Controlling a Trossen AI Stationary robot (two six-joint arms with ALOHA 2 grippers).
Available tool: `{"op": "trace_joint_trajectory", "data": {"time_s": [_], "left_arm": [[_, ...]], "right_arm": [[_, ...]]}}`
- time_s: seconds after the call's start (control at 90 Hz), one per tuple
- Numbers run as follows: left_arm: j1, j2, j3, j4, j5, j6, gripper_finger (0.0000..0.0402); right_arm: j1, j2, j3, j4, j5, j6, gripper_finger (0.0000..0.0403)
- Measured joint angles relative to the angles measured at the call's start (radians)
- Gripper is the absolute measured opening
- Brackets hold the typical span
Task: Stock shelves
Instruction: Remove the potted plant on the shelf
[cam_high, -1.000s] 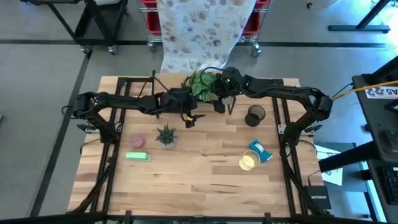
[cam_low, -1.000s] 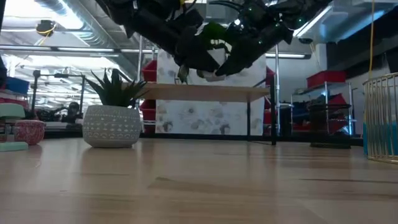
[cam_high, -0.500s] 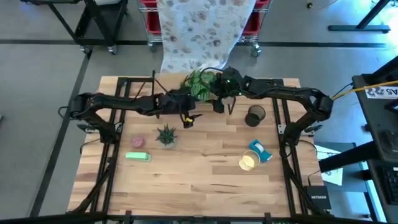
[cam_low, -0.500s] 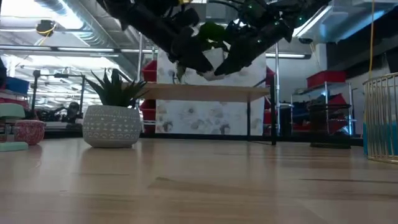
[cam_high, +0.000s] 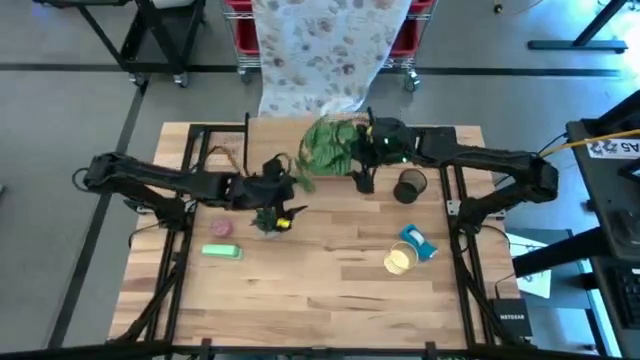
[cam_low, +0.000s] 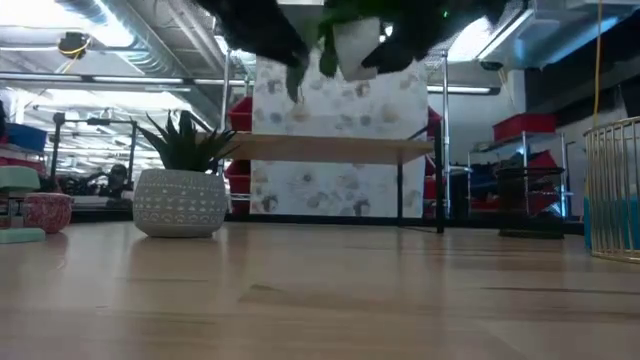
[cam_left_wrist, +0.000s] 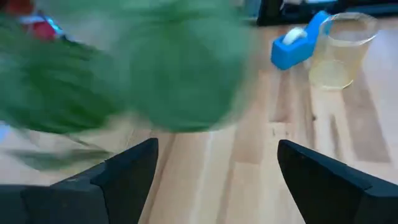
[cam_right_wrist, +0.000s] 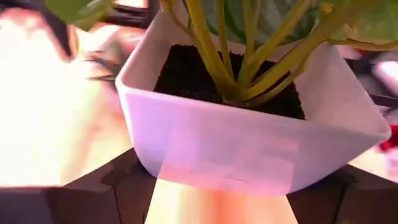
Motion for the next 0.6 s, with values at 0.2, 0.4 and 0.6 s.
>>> {"op": "trace_joint_trajectory", "data": {"time_s": [0.2, 0.4, 0.6], "left_arm": [[-0.195, -0.098, 0.0, -0.012, -0.164, -0.076, 0.0314], [-0.367, -0.143, 0.0, -0.008, -0.306, -0.137, 0.0314], [-0.492, -0.145, -0.002, -0.009, -0.373, -0.227, 0.0314]], "right_arm": [[0.237, 0.009, -0.071, 0.1, 0.031, 0.111, 0.0271], [0.466, 0.063, -0.204, 0.467, 0.172, 0.255, 0.0271], [0.568, 0.323, -0.176, 0.731, 0.226, 0.308, 0.0271]]}}
